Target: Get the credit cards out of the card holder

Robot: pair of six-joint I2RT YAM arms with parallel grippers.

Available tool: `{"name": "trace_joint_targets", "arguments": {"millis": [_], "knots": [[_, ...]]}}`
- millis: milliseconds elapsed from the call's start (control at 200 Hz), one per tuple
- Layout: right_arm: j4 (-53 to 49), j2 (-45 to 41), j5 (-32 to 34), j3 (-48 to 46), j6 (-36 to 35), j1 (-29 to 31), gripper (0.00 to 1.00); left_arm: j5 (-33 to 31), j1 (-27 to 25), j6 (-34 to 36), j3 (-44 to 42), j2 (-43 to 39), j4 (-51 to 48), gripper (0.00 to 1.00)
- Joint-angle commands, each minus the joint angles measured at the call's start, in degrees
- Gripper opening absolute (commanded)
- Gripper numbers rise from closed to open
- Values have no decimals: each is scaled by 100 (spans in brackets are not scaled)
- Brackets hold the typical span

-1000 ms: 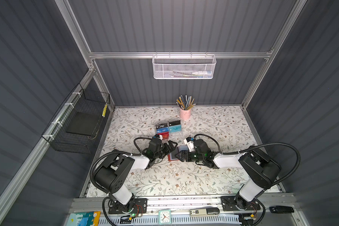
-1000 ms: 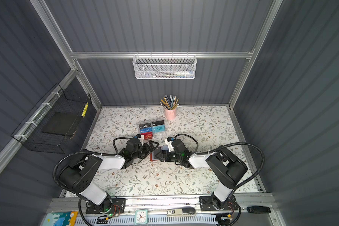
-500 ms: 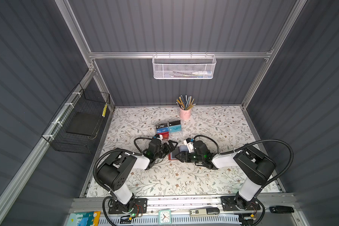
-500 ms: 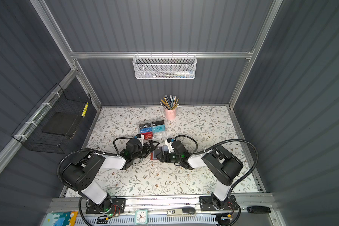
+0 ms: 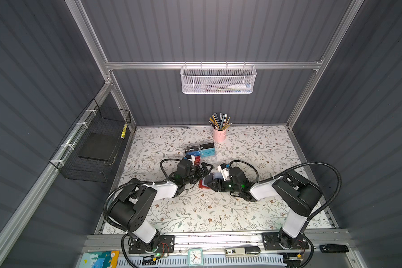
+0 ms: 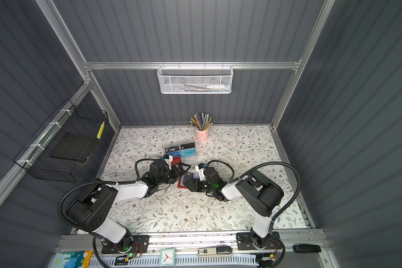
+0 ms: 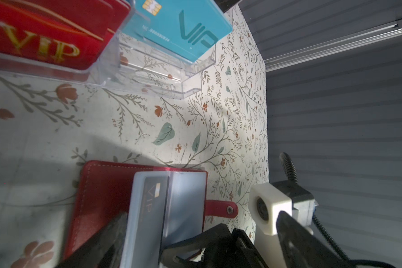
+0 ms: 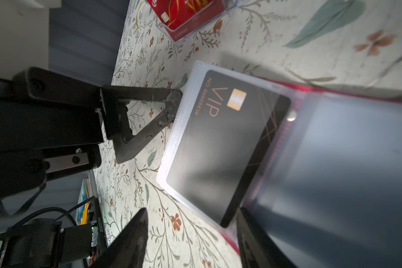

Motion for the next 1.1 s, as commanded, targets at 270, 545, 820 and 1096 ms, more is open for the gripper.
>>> {"name": "trace_joint_targets", "arguments": {"millis": [270,545,820,1096], "knots": [[294,68,-76,-316,102,-199,59,-211,-8,470,199,-619,-1112,100],[419,147,-179,-262,174,-247,57,82,-55,221,258,-98,-595,100],[511,217,-264,-260,205,-312,55,135,-69,123,224,381,-211,100],[802,416,-362,-270,321,-352,52,162,-84,-3,32,631,167,100]]}}
